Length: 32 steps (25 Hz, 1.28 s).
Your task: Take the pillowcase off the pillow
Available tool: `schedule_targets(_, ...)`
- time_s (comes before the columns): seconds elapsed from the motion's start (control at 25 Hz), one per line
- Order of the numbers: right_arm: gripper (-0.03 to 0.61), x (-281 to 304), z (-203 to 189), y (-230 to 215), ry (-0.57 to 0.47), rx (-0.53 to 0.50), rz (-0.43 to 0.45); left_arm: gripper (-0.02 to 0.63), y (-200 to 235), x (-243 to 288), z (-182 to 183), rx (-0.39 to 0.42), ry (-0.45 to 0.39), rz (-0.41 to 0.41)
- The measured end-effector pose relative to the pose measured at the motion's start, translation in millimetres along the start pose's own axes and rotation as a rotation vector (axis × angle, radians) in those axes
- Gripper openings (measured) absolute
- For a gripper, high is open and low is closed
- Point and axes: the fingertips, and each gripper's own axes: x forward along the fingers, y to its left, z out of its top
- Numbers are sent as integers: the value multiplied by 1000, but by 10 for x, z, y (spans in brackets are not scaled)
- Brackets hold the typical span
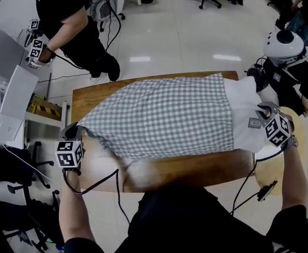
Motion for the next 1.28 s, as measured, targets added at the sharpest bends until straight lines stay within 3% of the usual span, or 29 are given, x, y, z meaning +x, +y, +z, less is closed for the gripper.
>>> schedule_targets(0.32,142,41,70,134,-40,-5,65,14,-413,216,-69,94,9,-87)
schedule_targets(0.48,188,-148,394,60,-131,20,81,116,-489,215,52,116,-20,-114)
schedule_targets(0.68,251,-289,840,115,-223,-12,115,171,-700,206,283,156,-76,-156)
schedule_targets(0.92,285,-166,1166,331,-211,-111,194,195,-996,214,543,216,-110,-233)
schedule_targets(1.28,331,57,1203,510,-139,-169,297,230,-1521,420,647,227,-89,-350)
